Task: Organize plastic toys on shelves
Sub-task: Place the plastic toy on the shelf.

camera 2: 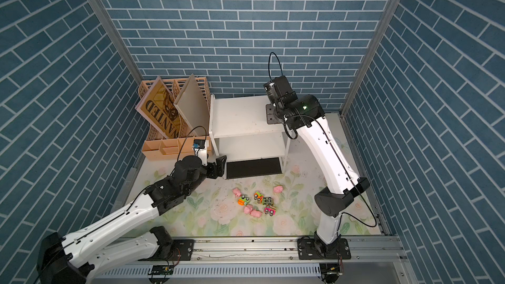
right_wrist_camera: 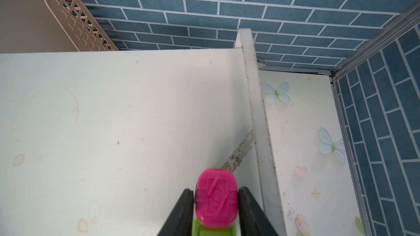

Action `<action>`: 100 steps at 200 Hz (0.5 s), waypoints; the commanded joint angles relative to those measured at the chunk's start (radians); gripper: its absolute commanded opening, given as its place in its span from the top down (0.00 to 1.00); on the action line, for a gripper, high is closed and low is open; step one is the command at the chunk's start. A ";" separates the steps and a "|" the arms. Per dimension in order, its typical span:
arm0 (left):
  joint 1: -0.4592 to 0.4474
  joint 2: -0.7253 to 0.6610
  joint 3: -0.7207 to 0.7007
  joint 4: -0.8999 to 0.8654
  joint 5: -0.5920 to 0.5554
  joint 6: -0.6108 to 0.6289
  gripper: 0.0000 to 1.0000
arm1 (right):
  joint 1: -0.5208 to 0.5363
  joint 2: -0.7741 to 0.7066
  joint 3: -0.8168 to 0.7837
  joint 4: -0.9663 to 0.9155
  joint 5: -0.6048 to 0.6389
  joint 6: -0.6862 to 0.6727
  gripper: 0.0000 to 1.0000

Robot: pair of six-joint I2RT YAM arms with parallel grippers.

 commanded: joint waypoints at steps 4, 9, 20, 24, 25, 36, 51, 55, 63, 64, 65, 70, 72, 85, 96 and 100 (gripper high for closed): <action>0.005 -0.013 -0.008 -0.013 0.003 0.000 0.14 | -0.004 0.004 0.025 0.013 0.000 -0.023 0.62; 0.005 -0.014 -0.008 -0.014 0.002 -0.001 0.14 | -0.005 0.004 0.027 0.014 0.001 -0.023 0.62; 0.005 -0.015 -0.008 -0.017 0.002 -0.003 0.14 | -0.004 0.002 0.032 0.015 -0.001 -0.025 0.62; 0.005 -0.016 -0.007 -0.019 0.002 -0.005 0.14 | -0.005 0.004 0.037 0.016 -0.002 -0.027 0.62; 0.005 -0.016 -0.007 -0.019 0.002 -0.005 0.14 | -0.005 0.004 0.039 0.015 -0.002 -0.027 0.62; 0.005 -0.017 -0.007 -0.021 0.002 -0.004 0.14 | -0.004 0.008 0.061 0.011 -0.003 -0.031 0.62; 0.005 -0.022 -0.006 -0.022 0.004 -0.006 0.14 | -0.005 0.012 0.111 -0.003 -0.009 -0.033 0.62; 0.005 -0.024 -0.006 -0.024 0.005 -0.006 0.14 | -0.004 0.012 0.123 -0.005 -0.013 -0.034 0.62; 0.005 -0.029 -0.006 -0.027 0.009 -0.008 0.14 | -0.005 0.006 0.141 -0.009 -0.022 -0.035 0.62; 0.005 -0.030 -0.006 -0.027 0.008 -0.008 0.14 | -0.005 0.005 0.143 -0.009 -0.022 -0.034 0.62; 0.005 -0.032 -0.005 -0.026 0.009 -0.007 0.14 | -0.005 0.004 0.145 -0.009 -0.024 -0.034 0.62; 0.005 -0.036 -0.007 -0.027 0.015 -0.008 0.14 | -0.004 -0.004 0.148 -0.009 -0.034 -0.033 0.62; 0.005 -0.039 -0.008 -0.027 0.016 -0.008 0.14 | -0.003 -0.009 0.148 -0.009 -0.038 -0.033 0.62; 0.005 -0.052 -0.010 -0.030 0.029 -0.013 0.14 | 0.003 -0.041 0.136 -0.009 -0.068 -0.029 0.63; 0.005 -0.065 -0.014 -0.035 0.045 -0.018 0.14 | 0.022 -0.077 0.099 -0.010 -0.085 -0.024 0.64; 0.005 -0.070 -0.017 -0.037 0.051 -0.021 0.14 | 0.034 -0.094 0.081 -0.009 -0.083 -0.019 0.64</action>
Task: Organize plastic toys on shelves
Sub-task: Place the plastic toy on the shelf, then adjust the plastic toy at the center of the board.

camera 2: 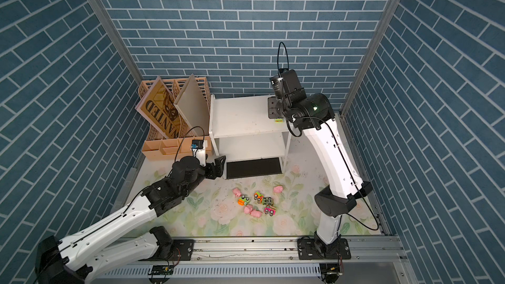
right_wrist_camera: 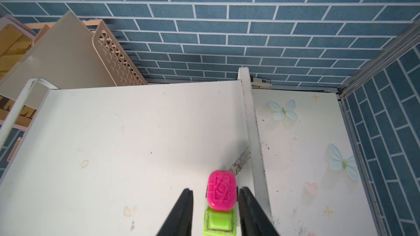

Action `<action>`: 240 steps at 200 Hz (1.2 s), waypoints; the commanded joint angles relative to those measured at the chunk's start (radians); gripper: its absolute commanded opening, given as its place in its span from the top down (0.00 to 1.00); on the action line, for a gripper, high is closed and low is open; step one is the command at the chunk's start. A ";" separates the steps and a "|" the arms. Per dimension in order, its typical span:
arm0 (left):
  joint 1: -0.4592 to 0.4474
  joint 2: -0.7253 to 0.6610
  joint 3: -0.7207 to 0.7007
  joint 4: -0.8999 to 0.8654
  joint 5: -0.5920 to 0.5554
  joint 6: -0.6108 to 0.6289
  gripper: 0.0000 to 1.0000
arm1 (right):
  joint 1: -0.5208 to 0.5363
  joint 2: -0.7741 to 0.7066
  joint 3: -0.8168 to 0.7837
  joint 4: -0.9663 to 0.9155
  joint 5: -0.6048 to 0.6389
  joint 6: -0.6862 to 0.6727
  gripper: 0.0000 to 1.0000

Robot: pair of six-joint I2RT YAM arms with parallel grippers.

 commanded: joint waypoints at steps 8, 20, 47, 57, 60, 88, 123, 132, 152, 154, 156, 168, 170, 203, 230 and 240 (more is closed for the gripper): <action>0.004 -0.046 -0.025 -0.023 0.048 -0.019 0.14 | 0.059 -0.110 -0.079 -0.006 -0.038 -0.003 0.64; 0.001 -0.068 -0.045 -0.021 0.076 -0.033 0.15 | 0.126 -0.163 -0.146 0.000 -0.020 0.016 0.65; -0.021 -0.105 -0.087 -0.029 0.131 -0.069 0.15 | 0.309 -0.262 -0.300 -0.010 0.042 0.101 0.66; -0.044 -0.117 -0.099 -0.043 0.124 -0.085 0.15 | 0.381 -0.300 -0.396 0.002 0.056 0.143 0.66; -0.053 -0.120 -0.105 -0.046 0.118 -0.089 0.16 | 0.401 -0.312 -0.422 0.008 0.059 0.155 0.67; -0.126 -0.156 -0.158 -0.062 0.084 -0.164 0.16 | 0.569 -0.395 -0.727 0.112 0.081 0.257 0.67; -0.194 -0.132 -0.219 -0.059 0.066 -0.254 0.17 | 0.636 -0.416 -1.074 0.288 0.050 0.318 0.69; -0.205 -0.114 -0.241 -0.058 0.066 -0.268 0.18 | 0.635 -0.421 -1.161 0.357 0.040 0.321 0.70; -0.218 -0.072 -0.246 -0.079 0.043 -0.297 0.18 | 0.636 -0.421 -1.293 0.508 0.002 0.299 0.71; -0.221 -0.069 -0.245 -0.083 0.036 -0.300 0.18 | 0.636 -0.420 -1.304 0.524 -0.003 0.295 0.71; -0.222 -0.067 -0.244 -0.089 0.030 -0.304 0.18 | 0.635 -0.419 -1.316 0.542 -0.009 0.291 0.71; -0.223 -0.064 -0.243 -0.123 -0.006 -0.328 0.19 | 0.634 -0.408 -1.375 0.644 -0.040 0.264 0.71; -0.222 -0.067 -0.243 -0.128 -0.014 -0.332 0.19 | 0.634 -0.403 -1.385 0.659 -0.045 0.258 0.71; -0.223 -0.118 -0.256 -0.186 -0.083 -0.380 0.19 | 0.613 -0.301 -1.469 0.846 -0.130 0.211 0.71; -0.220 -0.161 -0.275 -0.218 -0.106 -0.398 0.19 | 0.577 -0.232 -1.495 0.922 -0.168 0.201 0.70; -0.221 -0.173 -0.283 -0.221 -0.108 -0.403 0.19 | 0.566 -0.215 -1.495 0.931 -0.169 0.195 0.68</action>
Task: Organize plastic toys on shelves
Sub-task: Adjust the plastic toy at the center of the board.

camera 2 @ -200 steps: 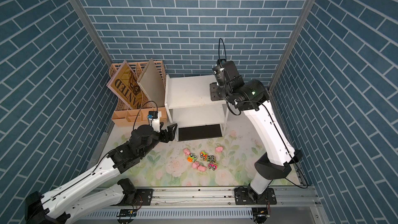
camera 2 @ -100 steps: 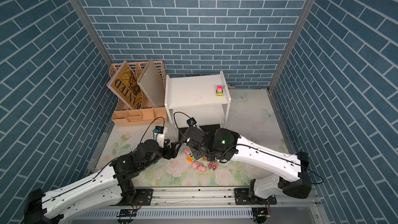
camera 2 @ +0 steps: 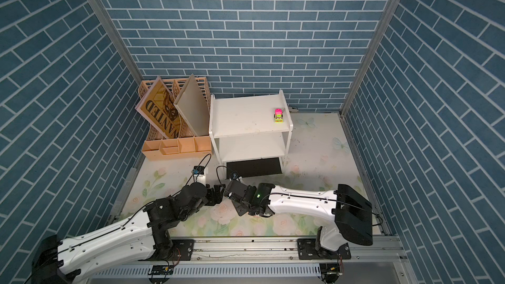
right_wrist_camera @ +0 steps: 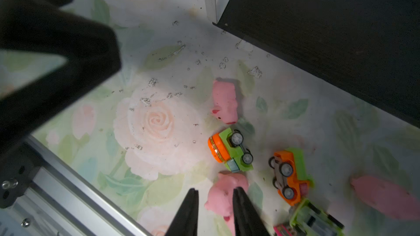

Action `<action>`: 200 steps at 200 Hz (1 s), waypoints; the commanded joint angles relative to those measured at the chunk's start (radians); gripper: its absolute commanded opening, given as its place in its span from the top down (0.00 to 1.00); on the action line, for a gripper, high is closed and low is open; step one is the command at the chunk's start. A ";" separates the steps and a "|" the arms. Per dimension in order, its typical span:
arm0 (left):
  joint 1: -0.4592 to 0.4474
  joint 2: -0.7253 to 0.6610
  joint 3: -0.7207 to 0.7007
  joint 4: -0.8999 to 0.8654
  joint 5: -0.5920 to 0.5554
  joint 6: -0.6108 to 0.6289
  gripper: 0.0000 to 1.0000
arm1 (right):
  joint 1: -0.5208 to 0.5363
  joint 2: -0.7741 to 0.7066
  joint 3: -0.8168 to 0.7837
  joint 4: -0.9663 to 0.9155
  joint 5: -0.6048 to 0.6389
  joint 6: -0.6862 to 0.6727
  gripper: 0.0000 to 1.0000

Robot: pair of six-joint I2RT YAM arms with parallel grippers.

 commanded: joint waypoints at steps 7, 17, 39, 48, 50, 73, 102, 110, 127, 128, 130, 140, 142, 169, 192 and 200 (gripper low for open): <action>-0.004 -0.038 -0.035 -0.055 -0.049 -0.035 0.19 | -0.036 0.044 -0.009 0.117 -0.040 -0.045 0.68; -0.004 -0.045 -0.041 -0.055 -0.048 -0.039 0.18 | -0.044 0.061 -0.005 0.118 -0.038 -0.053 0.67; -0.002 -0.050 -0.044 -0.058 -0.047 -0.040 0.18 | -0.058 0.091 -0.004 0.106 -0.040 -0.053 0.67; -0.002 -0.047 -0.042 -0.062 -0.047 -0.037 0.18 | -0.057 0.096 -0.012 0.101 -0.044 -0.048 0.67; -0.002 -0.047 -0.040 -0.064 -0.048 -0.037 0.18 | -0.057 0.097 -0.014 0.100 -0.047 -0.047 0.67; -0.002 -0.047 -0.044 -0.061 -0.048 -0.034 0.18 | -0.059 0.104 -0.037 0.105 -0.063 -0.036 0.67; -0.001 -0.039 -0.046 -0.053 -0.038 -0.033 0.18 | -0.063 0.123 -0.048 0.111 -0.075 -0.032 0.65; -0.001 -0.036 -0.045 -0.053 -0.035 -0.034 0.18 | -0.064 0.126 -0.051 0.115 -0.078 -0.032 0.65; -0.001 -0.035 -0.043 -0.053 -0.035 -0.034 0.18 | -0.067 0.134 -0.057 0.123 -0.081 -0.034 0.63; 0.000 -0.035 -0.043 -0.055 -0.035 -0.033 0.18 | -0.067 0.135 -0.057 0.123 -0.081 -0.034 0.63; -0.001 -0.035 -0.043 -0.055 -0.035 -0.034 0.18 | -0.068 0.136 -0.059 0.125 -0.081 -0.036 0.62; -0.001 -0.037 -0.041 -0.056 -0.036 -0.034 0.18 | -0.069 0.142 -0.059 0.124 -0.078 -0.039 0.61; 0.000 -0.038 -0.042 -0.056 -0.037 -0.033 0.18 | -0.069 0.143 -0.060 0.123 -0.078 -0.040 0.60; 0.001 -0.036 -0.040 -0.062 -0.040 -0.033 0.18 | -0.075 0.154 -0.064 0.118 -0.066 -0.051 0.56; 0.001 -0.036 -0.045 -0.063 -0.040 -0.033 0.18 | -0.085 0.161 -0.071 0.122 -0.067 -0.061 0.54; 0.002 -0.036 -0.044 -0.064 -0.040 -0.033 0.18 | -0.090 0.166 -0.073 0.122 -0.065 -0.065 0.54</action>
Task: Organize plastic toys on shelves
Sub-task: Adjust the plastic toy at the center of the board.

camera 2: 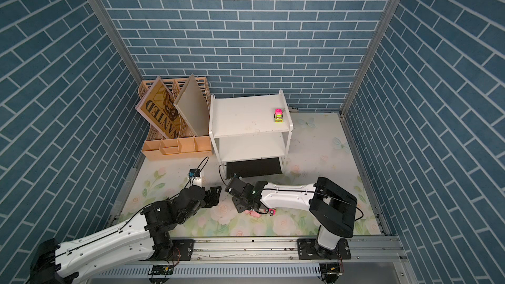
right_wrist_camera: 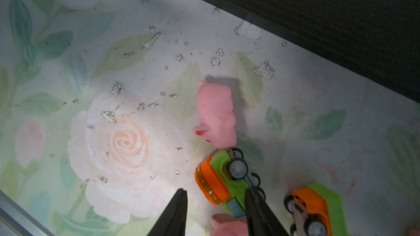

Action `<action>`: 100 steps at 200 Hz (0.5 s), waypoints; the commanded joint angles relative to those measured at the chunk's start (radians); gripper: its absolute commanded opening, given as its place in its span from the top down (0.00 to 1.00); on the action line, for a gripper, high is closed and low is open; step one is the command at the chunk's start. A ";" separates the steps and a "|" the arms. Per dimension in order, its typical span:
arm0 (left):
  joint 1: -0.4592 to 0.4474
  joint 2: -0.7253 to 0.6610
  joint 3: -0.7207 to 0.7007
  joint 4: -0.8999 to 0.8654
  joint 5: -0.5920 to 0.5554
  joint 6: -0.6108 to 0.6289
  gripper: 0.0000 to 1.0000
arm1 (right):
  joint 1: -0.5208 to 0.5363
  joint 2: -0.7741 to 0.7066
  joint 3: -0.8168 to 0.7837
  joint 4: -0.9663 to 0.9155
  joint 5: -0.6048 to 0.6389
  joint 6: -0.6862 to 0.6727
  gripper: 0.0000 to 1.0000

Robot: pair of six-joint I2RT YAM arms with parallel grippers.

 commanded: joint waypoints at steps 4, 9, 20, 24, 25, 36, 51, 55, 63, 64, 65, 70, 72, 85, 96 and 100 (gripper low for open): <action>0.002 -0.001 -0.009 -0.018 -0.011 -0.001 0.18 | -0.020 0.040 -0.029 -0.021 0.008 -0.028 0.53; 0.002 -0.002 -0.011 -0.018 -0.011 -0.001 0.18 | -0.021 0.040 -0.028 -0.020 0.011 -0.029 0.53; 0.003 -0.006 -0.013 -0.018 -0.012 -0.001 0.17 | -0.025 0.043 -0.028 -0.020 0.018 -0.035 0.53; 0.003 -0.007 -0.013 -0.019 -0.012 -0.001 0.18 | -0.027 0.046 -0.026 -0.022 0.020 -0.038 0.52; 0.003 -0.007 -0.013 -0.019 -0.012 -0.001 0.18 | -0.027 0.046 -0.025 -0.023 0.021 -0.039 0.52; 0.004 -0.008 -0.014 -0.023 -0.014 -0.002 0.18 | -0.030 0.052 -0.016 -0.026 0.023 -0.047 0.51; 0.005 -0.014 -0.017 -0.027 -0.014 -0.003 0.18 | -0.032 0.063 -0.007 -0.029 0.027 -0.062 0.50; 0.005 -0.016 -0.018 -0.028 -0.014 -0.003 0.17 | -0.031 0.066 -0.005 -0.029 0.026 -0.066 0.49; 0.006 -0.020 -0.020 -0.031 -0.014 -0.004 0.17 | -0.034 0.074 0.000 -0.028 0.023 -0.075 0.49; 0.006 -0.020 -0.021 -0.031 -0.014 -0.005 0.17 | -0.033 0.075 0.001 -0.028 0.023 -0.076 0.49; 0.006 -0.021 -0.021 -0.031 -0.014 -0.006 0.17 | -0.033 0.077 0.002 -0.027 0.022 -0.077 0.49; 0.006 -0.024 -0.023 -0.033 -0.014 -0.006 0.17 | -0.033 0.082 0.007 -0.028 0.018 -0.082 0.48; 0.006 -0.026 -0.023 -0.034 -0.014 -0.007 0.18 | -0.033 0.084 0.009 -0.028 0.017 -0.084 0.48; 0.007 -0.036 -0.029 -0.039 -0.014 -0.010 0.18 | -0.034 0.101 0.018 -0.025 0.011 -0.094 0.47; 0.008 -0.046 -0.032 -0.046 -0.017 -0.013 0.17 | -0.033 0.115 0.028 -0.022 0.011 -0.097 0.47; 0.008 -0.049 -0.033 -0.047 -0.017 -0.014 0.17 | -0.033 0.120 0.033 -0.020 0.009 -0.099 0.47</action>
